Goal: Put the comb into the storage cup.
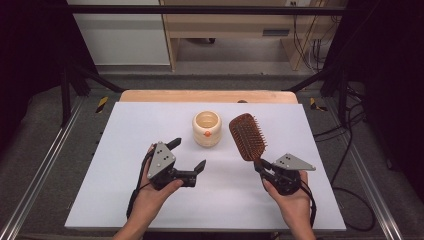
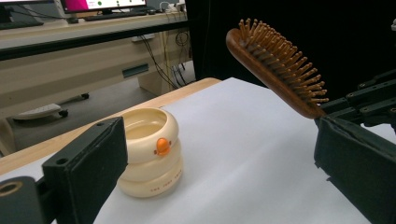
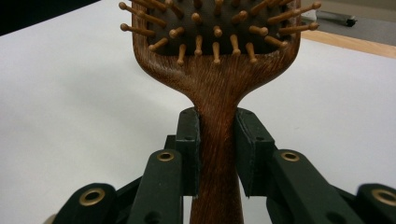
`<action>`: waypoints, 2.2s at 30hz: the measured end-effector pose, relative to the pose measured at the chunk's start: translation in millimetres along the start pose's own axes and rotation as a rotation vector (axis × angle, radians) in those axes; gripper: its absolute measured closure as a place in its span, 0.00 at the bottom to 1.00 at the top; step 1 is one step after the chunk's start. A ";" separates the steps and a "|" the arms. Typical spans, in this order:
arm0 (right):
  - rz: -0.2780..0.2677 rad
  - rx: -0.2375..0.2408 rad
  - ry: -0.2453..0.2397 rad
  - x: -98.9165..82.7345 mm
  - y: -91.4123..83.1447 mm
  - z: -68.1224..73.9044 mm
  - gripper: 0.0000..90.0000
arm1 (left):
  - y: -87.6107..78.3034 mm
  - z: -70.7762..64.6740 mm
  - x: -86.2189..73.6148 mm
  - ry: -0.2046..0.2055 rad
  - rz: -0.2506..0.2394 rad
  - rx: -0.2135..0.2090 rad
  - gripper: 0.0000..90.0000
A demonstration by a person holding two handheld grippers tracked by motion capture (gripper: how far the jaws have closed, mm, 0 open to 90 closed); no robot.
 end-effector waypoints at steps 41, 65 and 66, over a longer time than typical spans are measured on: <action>-0.145 0.035 -0.029 30.5 10.2 27.9 0.81 | 56.1 -11.1 30.6 -0.213 -0.053 -0.079 0.04; -0.149 0.058 -0.072 28.4 16.0 42.8 0.81 | 69.0 -11.8 43.4 -0.391 -0.071 -0.151 0.07; -0.148 0.058 -0.074 28.3 16.3 43.4 0.81 | 69.6 -11.0 44.4 -0.407 -0.070 -0.155 0.08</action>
Point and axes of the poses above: each handheld gripper's, and its own axes: y roughly forward along the jaws, x roughly out of its top, z roughly to its left, the point moved 5 cm from there along y, roughly forward along the jaws, and after that the axes turned 6 degrees about -y, right-handed, at the moved point
